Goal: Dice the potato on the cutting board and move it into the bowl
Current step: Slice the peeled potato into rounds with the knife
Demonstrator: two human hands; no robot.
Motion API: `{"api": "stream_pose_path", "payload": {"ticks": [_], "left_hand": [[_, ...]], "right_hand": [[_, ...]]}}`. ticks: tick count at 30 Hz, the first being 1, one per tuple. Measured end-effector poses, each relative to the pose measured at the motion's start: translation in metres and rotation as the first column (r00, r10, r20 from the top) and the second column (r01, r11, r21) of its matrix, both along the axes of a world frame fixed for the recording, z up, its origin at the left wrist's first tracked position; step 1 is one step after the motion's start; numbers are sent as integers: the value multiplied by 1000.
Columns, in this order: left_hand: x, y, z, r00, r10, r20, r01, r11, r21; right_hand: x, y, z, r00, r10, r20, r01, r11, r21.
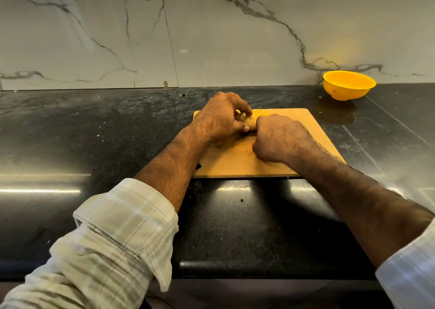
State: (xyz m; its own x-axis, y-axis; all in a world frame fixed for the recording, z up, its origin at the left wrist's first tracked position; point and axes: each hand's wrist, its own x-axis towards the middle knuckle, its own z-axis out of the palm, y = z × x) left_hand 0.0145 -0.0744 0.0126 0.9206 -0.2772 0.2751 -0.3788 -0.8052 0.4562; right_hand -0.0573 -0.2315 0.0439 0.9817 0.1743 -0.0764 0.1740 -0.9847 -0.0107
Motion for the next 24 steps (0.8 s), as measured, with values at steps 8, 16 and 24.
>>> {"api": "stream_pose_path", "payload": {"ticks": [8, 16, 24], "left_hand": [[-2, 3, 0, 997, -2, -73, -2, 998, -59], [-1, 3, 1, 997, 20, -80, -21, 1000, -20], [-2, 0, 2, 999, 22, -47, -22, 1000, 10]], "right_hand": [[3, -26, -6, 995, -92, 23, 86, 976, 199], [3, -20, -1, 989, -63, 131, 22, 955, 295], [4, -9, 1, 995, -66, 80, 46, 970, 238]]}}
